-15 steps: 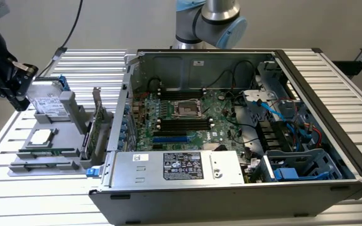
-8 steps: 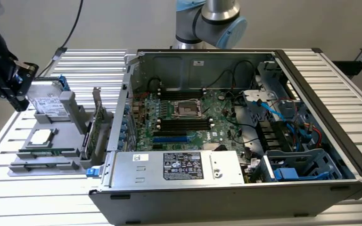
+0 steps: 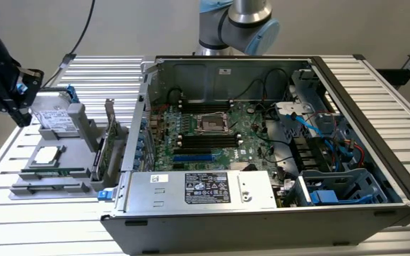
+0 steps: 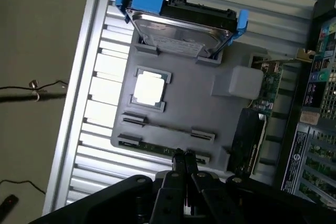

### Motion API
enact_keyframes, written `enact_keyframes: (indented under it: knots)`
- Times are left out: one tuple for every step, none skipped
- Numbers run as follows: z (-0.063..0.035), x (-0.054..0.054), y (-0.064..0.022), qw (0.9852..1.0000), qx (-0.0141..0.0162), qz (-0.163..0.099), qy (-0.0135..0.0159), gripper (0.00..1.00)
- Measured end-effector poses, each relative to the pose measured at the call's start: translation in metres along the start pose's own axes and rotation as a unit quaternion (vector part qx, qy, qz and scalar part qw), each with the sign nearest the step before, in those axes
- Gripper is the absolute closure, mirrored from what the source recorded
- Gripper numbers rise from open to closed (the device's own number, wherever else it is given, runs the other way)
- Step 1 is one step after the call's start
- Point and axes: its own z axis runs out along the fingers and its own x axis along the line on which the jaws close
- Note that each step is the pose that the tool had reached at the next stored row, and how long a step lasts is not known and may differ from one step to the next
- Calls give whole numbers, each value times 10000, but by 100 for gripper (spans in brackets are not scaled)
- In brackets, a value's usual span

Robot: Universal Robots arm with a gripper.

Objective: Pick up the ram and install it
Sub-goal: 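Pick up the ram and move it above insertion slot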

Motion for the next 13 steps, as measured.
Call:
enact_keyframes:
  knots:
    - [1,0,0,10000,1,-90,4,90]
    - [3,0,0,9998,3,-179,8,90]
    - [4,0,0,9996,5,-267,12,90]
    - [5,0,0,9994,6,-359,17,90]
    - [6,0,0,9990,8,-449,21,90]
    - [7,0,0,9985,9,-541,25,90]
    - [9,0,0,9980,11,-634,30,90]
    - [10,0,0,9974,12,-724,34,90]
    - [11,0,-1,9967,14,-816,38,90]
    - [13,0,-1,9959,16,-905,43,90]
    - [14,0,-1,9950,17,-997,47,90]
    - [15,-1,-1,9941,19,-1087,51,90]
    - [17,0,-1,9930,20,-1176,55,90]
